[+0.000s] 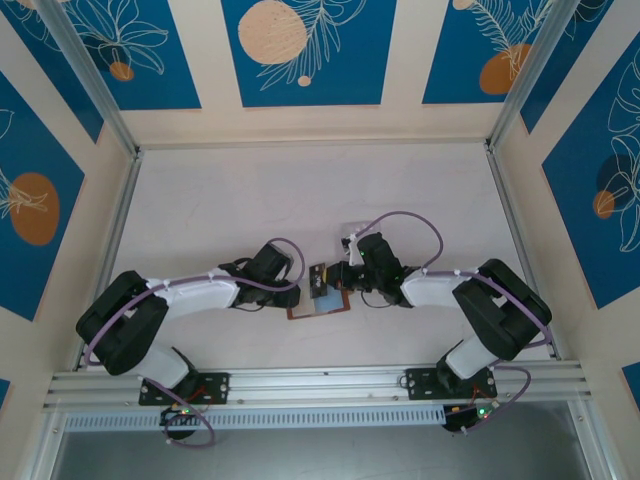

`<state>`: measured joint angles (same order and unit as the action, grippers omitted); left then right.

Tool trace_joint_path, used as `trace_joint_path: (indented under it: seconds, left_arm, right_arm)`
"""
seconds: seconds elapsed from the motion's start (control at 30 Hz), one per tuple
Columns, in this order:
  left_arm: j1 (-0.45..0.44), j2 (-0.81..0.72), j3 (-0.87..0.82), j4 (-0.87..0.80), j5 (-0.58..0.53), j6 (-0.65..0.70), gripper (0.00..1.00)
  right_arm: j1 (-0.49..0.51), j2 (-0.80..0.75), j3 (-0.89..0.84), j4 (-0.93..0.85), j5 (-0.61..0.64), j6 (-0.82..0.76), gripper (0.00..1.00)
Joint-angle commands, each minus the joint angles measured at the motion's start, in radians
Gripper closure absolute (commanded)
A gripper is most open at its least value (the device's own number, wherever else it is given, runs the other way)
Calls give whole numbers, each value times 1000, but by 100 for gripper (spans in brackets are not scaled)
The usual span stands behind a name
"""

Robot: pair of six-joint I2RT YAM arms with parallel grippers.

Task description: Put the credit cards into the card holder

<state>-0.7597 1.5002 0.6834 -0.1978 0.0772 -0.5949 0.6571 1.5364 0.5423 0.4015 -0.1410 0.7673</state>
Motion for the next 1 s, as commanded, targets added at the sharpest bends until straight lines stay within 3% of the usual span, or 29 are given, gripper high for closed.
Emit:
trace_joint_path:
  seconds: [0.0, 0.57, 0.97]
  left_arm:
    - [-9, 57, -28, -69, 30, 12, 59]
    - [-10, 64, -22, -71, 30, 14, 59]
    - [-10, 68, -26, -62, 34, 17, 59]
  right_arm:
    - [18, 4, -26, 32, 35, 6, 100]
    - [87, -2, -142, 78, 83, 58, 100]
    - [94, 47, -48, 13, 42, 0, 100]
